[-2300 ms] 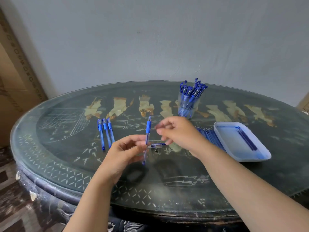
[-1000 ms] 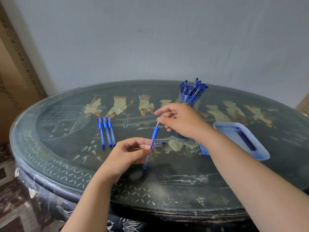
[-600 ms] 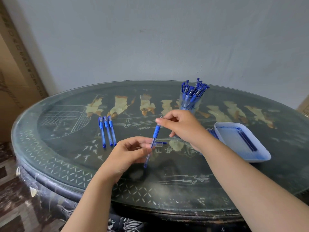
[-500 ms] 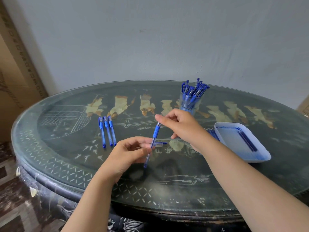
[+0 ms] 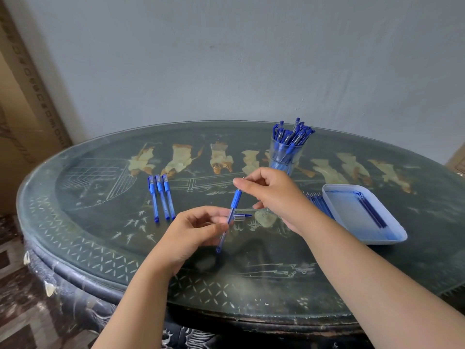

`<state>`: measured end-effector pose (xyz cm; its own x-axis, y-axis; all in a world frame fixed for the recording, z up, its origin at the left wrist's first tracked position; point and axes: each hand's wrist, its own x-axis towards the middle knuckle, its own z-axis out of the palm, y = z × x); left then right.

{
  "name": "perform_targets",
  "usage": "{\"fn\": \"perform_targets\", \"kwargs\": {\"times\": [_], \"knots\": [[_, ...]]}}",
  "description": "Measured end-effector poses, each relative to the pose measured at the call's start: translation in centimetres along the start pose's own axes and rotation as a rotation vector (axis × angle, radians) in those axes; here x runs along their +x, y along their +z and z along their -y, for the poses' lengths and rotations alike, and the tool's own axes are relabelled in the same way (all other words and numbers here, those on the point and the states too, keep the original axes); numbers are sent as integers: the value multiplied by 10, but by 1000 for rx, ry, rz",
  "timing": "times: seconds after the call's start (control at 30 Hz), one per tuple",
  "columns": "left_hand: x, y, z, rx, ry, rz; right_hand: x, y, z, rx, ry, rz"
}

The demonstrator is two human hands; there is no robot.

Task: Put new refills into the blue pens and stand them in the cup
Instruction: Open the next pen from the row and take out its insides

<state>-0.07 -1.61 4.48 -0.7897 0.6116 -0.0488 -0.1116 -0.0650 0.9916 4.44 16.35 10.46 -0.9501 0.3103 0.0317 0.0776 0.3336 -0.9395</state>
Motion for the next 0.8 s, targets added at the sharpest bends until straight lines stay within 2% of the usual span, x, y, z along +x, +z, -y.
{"fn": "perform_targets", "kwargs": {"times": [0.07, 0.17, 0.33, 0.43, 0.67, 0.8], "knots": [[0, 0, 0, -6, 0, 3, 0, 0, -1, 15, 28, -16], [0, 0, 0, -20, 2, 0, -1, -3, -2, 148, 47, 51], [0, 0, 0, -21, 5, 11, -1, 0, -3, 108, 45, -18], [0, -1, 1, -29, 7, 11, -1, -2, -3, 206, 55, 64], [1, -1, 3, 12, 13, 19, 0, 7, -5, 89, 48, -44], [1, -2, 3, -13, 11, 10, -2, 2, -4, 194, 93, 57]]}}
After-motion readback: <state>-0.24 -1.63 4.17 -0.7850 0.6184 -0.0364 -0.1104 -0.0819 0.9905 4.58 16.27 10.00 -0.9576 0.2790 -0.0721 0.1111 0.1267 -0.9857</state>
